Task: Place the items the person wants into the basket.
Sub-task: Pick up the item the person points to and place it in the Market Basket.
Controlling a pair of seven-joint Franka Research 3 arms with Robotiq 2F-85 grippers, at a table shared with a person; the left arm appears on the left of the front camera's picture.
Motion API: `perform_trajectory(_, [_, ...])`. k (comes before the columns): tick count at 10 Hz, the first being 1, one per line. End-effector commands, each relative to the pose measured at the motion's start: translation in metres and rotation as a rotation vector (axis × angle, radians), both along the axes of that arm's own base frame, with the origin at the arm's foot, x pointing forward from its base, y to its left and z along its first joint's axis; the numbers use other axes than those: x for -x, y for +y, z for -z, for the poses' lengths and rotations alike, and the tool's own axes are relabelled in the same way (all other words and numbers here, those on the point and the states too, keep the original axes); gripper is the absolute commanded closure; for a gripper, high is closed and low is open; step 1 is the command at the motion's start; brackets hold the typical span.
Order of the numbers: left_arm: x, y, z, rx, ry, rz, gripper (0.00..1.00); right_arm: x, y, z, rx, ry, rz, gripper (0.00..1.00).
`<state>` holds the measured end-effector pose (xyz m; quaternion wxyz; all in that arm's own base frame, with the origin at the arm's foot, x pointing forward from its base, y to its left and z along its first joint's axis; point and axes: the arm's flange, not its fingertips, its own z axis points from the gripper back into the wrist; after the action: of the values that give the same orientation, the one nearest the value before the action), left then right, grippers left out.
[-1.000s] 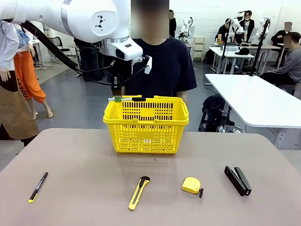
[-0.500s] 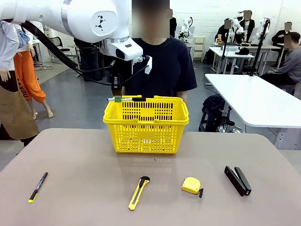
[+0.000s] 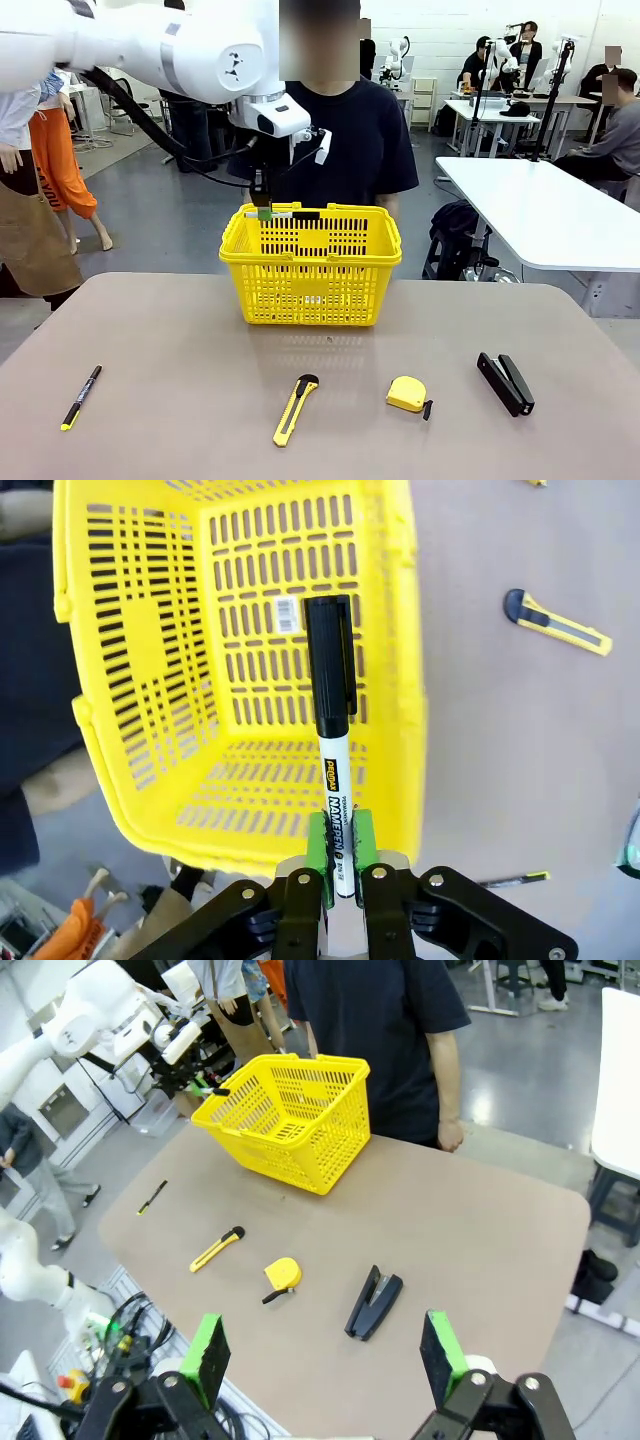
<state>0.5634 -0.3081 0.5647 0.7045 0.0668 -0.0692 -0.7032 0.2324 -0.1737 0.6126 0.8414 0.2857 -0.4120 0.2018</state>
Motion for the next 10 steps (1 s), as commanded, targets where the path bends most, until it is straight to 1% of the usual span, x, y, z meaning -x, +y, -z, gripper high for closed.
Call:
perform_trajectory(1, [-0.041,-0.012,-0.009,0.001,0.033,0.037,0.89,-0.001,0.001,0.002,-0.004,-0.009,-0.018,0.0])
perform_trajectory(3, [-0.065,-0.019,0.019,-0.046,0.047,0.061,0.89,-0.001,0.001,0.002,-0.004,-0.009,-0.018,0.0])
perform_trajectory(4, [-0.073,-0.021,0.034,-0.056,0.074,0.055,0.89,-0.001,0.001,0.002,-0.004,-0.009,-0.018,0.0])
perform_trajectory(6, [-0.088,-0.027,0.059,-0.073,0.131,0.006,0.89,-0.001,0.001,0.002,-0.004,-0.009,-0.018,0.0])
perform_trajectory(8, [-0.092,-0.033,0.081,-0.073,0.169,-0.017,0.89,-0.001,0.001,0.002,-0.004,-0.009,-0.018,0.0])
perform_trajectory(10, [-0.093,-0.036,0.104,-0.085,0.191,-0.034,0.89,-0.001,0.001,0.002,-0.004,-0.009,-0.018,0.0])
